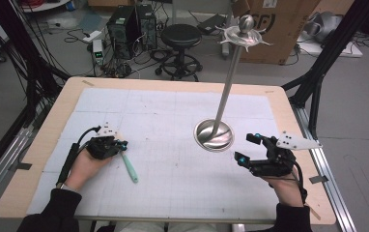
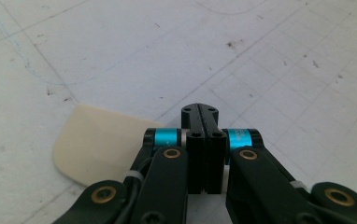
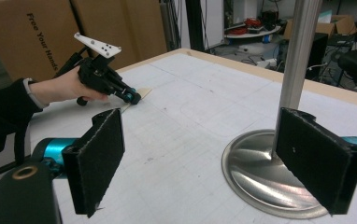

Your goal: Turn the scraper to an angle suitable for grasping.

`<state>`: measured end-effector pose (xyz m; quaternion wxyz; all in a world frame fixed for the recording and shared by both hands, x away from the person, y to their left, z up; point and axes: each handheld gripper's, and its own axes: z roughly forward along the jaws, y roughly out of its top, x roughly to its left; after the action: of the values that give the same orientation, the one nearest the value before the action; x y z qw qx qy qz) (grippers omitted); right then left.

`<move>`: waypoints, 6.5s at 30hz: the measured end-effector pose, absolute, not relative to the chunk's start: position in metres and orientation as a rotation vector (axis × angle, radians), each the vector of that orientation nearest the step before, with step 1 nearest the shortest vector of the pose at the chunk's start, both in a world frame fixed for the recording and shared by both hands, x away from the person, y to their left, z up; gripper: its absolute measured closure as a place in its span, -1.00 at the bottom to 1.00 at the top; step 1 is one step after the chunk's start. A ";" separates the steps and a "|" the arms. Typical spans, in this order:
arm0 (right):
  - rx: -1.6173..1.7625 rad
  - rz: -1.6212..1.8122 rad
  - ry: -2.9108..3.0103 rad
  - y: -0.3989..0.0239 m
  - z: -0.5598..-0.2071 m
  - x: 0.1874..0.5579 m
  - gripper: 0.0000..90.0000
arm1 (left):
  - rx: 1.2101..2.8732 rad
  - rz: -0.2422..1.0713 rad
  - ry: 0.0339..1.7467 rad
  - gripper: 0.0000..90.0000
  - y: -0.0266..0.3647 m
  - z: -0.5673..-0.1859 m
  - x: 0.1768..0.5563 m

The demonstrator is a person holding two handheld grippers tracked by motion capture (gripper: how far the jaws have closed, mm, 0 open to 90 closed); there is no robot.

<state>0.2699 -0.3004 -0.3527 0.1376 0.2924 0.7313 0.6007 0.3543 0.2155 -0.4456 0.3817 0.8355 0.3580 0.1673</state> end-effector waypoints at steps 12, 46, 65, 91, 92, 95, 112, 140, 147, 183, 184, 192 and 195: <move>0.812 1.731 2.157 -0.289 -0.354 0.281 -0.67 | 2.162 0.435 0.924 0.99 0.227 -0.443 0.334; 0.770 1.743 2.179 -0.274 -0.350 0.294 -0.67 | 2.092 0.417 1.023 0.99 0.283 -0.444 0.221; 0.819 1.722 2.134 -0.286 -0.352 0.284 -0.67 | 2.134 0.383 0.888 0.99 0.220 -0.445 0.250; 0.830 1.733 2.127 -0.292 -0.354 0.277 -0.67 | 2.035 0.578 1.098 1.00 0.258 -0.431 0.345; 0.829 1.734 2.129 -0.292 -0.354 0.276 -0.67 | 2.047 0.586 1.107 1.00 0.258 -0.431 0.349; 0.825 1.734 2.127 -0.292 -0.354 0.275 -0.67 | 2.038 0.588 1.117 1.00 0.258 -0.435 0.357; 0.821 1.758 2.110 -0.299 -0.355 0.269 -0.67 | 2.165 0.637 1.047 1.00 0.252 -0.443 0.358; 0.809 1.754 2.128 -0.293 -0.354 0.278 -0.67 | 2.138 0.528 0.989 1.00 0.252 -0.427 0.331; 0.802 1.745 2.138 -0.291 -0.354 0.278 -0.67 | 2.200 0.465 0.962 0.99 0.239 -0.439 0.337; 0.812 1.754 2.154 -0.285 -0.356 0.289 -0.67 | 2.230 0.407 1.004 1.00 0.244 -0.434 0.284; 0.811 1.753 2.152 -0.285 -0.356 0.289 -0.67 | 2.228 0.405 1.006 1.00 0.243 -0.434 0.282; 0.809 1.756 2.143 -0.285 -0.354 0.289 -0.67 | 2.191 0.406 1.004 0.99 0.244 -0.435 0.271; 0.804 1.758 2.143 -0.285 -0.354 0.289 -0.67 | 2.150 0.408 0.956 0.99 0.241 -0.429 0.267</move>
<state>0.2885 -0.2853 -0.3541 0.1275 0.2764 0.7364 0.6042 0.2673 0.2412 -0.4294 0.3679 0.8372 0.3721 0.1589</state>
